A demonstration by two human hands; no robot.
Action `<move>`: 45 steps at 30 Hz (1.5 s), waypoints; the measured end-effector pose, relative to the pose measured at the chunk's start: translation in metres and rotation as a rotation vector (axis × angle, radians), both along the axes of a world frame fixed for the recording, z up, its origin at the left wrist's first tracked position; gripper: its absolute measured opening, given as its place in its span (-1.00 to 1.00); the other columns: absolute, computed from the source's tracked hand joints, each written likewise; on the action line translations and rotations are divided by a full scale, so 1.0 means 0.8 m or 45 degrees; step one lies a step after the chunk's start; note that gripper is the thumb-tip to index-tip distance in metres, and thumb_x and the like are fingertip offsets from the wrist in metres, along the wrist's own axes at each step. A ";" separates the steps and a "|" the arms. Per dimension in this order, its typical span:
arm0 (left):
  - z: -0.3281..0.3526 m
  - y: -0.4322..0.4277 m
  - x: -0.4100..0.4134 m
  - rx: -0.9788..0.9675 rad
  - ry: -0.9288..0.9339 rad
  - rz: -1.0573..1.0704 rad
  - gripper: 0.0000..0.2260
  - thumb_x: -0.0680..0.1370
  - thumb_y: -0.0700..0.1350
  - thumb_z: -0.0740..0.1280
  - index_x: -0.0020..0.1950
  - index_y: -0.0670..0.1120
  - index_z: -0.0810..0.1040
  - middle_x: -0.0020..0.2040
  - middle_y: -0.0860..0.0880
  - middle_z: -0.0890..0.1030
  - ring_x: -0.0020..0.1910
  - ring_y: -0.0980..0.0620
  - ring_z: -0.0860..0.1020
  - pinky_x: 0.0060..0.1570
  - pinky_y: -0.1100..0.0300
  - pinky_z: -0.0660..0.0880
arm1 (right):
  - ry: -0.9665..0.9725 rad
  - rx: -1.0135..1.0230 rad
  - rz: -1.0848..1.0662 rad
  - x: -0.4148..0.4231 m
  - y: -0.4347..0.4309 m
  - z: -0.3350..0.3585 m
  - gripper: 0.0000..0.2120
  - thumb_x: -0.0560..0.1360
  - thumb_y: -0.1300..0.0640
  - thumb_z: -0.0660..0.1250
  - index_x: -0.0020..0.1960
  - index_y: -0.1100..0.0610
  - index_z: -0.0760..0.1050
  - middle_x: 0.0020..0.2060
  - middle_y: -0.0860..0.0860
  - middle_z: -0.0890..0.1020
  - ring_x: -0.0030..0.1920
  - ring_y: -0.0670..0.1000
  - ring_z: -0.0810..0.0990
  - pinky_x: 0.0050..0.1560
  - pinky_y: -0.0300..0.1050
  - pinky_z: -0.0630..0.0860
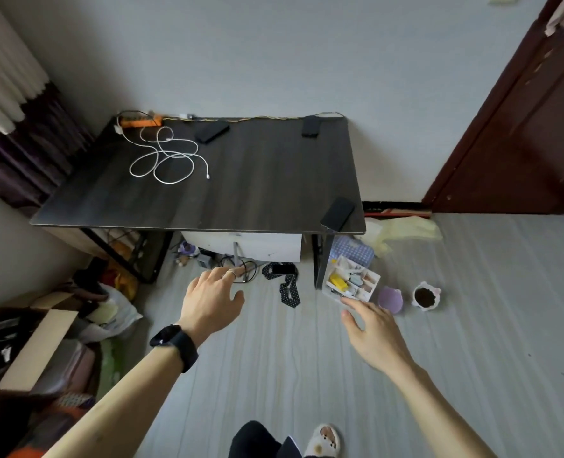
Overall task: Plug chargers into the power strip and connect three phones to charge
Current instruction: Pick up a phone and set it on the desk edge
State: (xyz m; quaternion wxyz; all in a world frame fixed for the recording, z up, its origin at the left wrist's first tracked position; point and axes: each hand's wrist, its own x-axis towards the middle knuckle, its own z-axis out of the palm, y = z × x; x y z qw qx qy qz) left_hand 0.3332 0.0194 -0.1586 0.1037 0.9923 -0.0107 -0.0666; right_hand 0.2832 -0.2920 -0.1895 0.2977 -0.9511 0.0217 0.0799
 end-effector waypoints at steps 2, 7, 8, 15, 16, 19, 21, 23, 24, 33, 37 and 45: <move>-0.008 0.003 0.026 0.017 0.014 0.023 -0.51 0.57 0.07 0.25 0.51 0.14 0.34 0.42 0.05 0.46 0.38 -0.04 0.40 0.37 0.05 0.30 | 0.031 0.012 0.017 0.034 -0.003 -0.008 -0.65 0.63 -0.05 0.22 0.38 -0.02 0.50 0.35 -0.08 0.55 0.37 0.04 0.45 0.36 -0.03 0.37; -0.037 0.011 0.100 0.017 0.105 0.031 -0.50 0.56 0.07 0.26 0.51 0.09 0.34 0.43 0.04 0.45 0.39 -0.06 0.41 0.36 0.05 0.31 | 0.168 -0.036 0.035 0.121 0.003 -0.030 -0.61 0.63 -0.07 0.20 0.42 0.01 0.45 0.37 -0.04 0.54 0.35 0.12 0.46 0.32 -0.02 0.39; -0.045 0.012 0.118 0.022 0.128 0.020 -0.50 0.56 0.07 0.26 0.51 0.07 0.35 0.42 0.02 0.46 0.38 -0.06 0.42 0.36 0.05 0.31 | 0.208 -0.051 0.031 0.139 0.005 -0.037 -0.59 0.63 -0.08 0.19 0.43 0.01 0.43 0.38 -0.03 0.53 0.35 0.13 0.46 0.31 -0.02 0.39; -0.097 0.021 0.262 -0.022 0.296 -0.123 -0.47 0.56 0.05 0.26 0.53 0.01 0.31 0.44 -0.03 0.42 0.41 -0.11 0.38 0.38 0.01 0.32 | 0.498 -0.118 -0.088 0.266 0.029 -0.090 -0.49 0.60 -0.21 0.14 0.47 -0.01 0.32 0.41 0.00 0.49 0.35 0.12 0.48 0.23 -0.01 0.46; -0.106 0.024 0.286 -0.035 0.319 -0.148 -0.47 0.56 0.05 0.26 0.53 0.02 0.30 0.45 -0.02 0.41 0.42 -0.11 0.36 0.39 0.01 0.31 | 0.535 -0.115 -0.127 0.286 0.036 -0.098 -0.49 0.59 -0.21 0.15 0.46 -0.01 0.32 0.41 0.01 0.48 0.34 0.12 0.49 0.21 0.00 0.48; -0.133 0.033 0.342 -0.048 0.360 -0.207 -0.47 0.57 0.04 0.24 0.54 0.03 0.29 0.48 -0.02 0.37 0.47 -0.11 0.29 0.44 0.02 0.27 | 0.531 -0.107 -0.259 0.337 0.053 -0.113 -0.52 0.59 -0.15 0.21 0.41 0.06 0.37 0.36 0.07 0.51 0.29 0.13 0.52 0.17 0.04 0.52; -0.154 0.039 0.373 -0.012 0.384 -0.248 -0.46 0.59 0.06 0.22 0.56 0.03 0.25 0.53 -0.04 0.30 0.51 -0.12 0.22 0.47 -0.01 0.23 | 0.507 -0.094 -0.395 0.372 0.064 -0.122 -0.51 0.58 -0.14 0.24 0.42 0.11 0.38 0.36 0.12 0.49 0.32 0.16 0.50 0.22 0.07 0.51; -0.178 0.045 0.397 0.031 0.446 -0.262 -0.44 0.60 0.10 0.20 0.59 0.05 0.17 0.59 -0.08 0.18 0.56 -0.17 0.12 0.51 -0.07 0.15 | 0.477 -0.103 -0.539 0.404 0.072 -0.134 -0.45 0.58 -0.12 0.26 0.47 0.14 0.34 0.41 0.16 0.43 0.39 0.18 0.41 0.29 0.09 0.45; -0.190 0.047 0.404 0.055 0.482 -0.264 -0.42 0.61 0.13 0.18 0.60 0.07 0.12 0.61 -0.09 0.10 0.57 -0.21 0.06 0.52 -0.11 0.11 | 0.463 -0.103 -0.598 0.416 0.074 -0.140 -0.43 0.58 -0.11 0.26 0.48 0.15 0.32 0.43 0.17 0.40 0.42 0.19 0.37 0.31 0.11 0.41; -0.258 0.067 0.407 0.177 0.556 -0.296 -0.36 0.61 0.22 0.07 0.62 0.16 -0.15 0.64 -0.02 -0.15 0.57 -0.33 -0.11 0.48 -0.30 0.10 | 0.586 -0.263 -0.965 0.499 0.069 -0.186 -0.29 0.46 -0.34 0.31 0.34 0.19 0.36 0.30 0.22 0.40 0.23 0.26 0.47 -0.02 0.08 0.46; -0.257 0.065 0.410 0.221 0.573 -0.312 -0.34 0.60 0.23 0.09 0.62 0.16 -0.15 0.64 -0.03 -0.14 0.56 -0.34 -0.09 0.48 -0.27 0.12 | 0.658 -0.218 -1.114 0.518 0.061 -0.195 -0.07 0.34 -0.25 0.52 0.43 0.25 0.19 0.35 0.27 0.38 0.30 0.31 0.43 0.06 0.14 0.47; -0.236 0.064 0.436 0.214 0.630 -0.287 -0.45 0.61 0.14 0.14 0.59 0.20 0.10 0.62 -0.02 0.10 0.50 -0.24 0.18 0.46 -0.17 0.22 | 0.859 0.000 -1.052 0.519 0.061 -0.189 -0.09 0.39 -0.16 0.54 0.47 0.25 0.14 0.39 0.24 0.42 0.31 0.30 0.47 0.11 0.10 0.47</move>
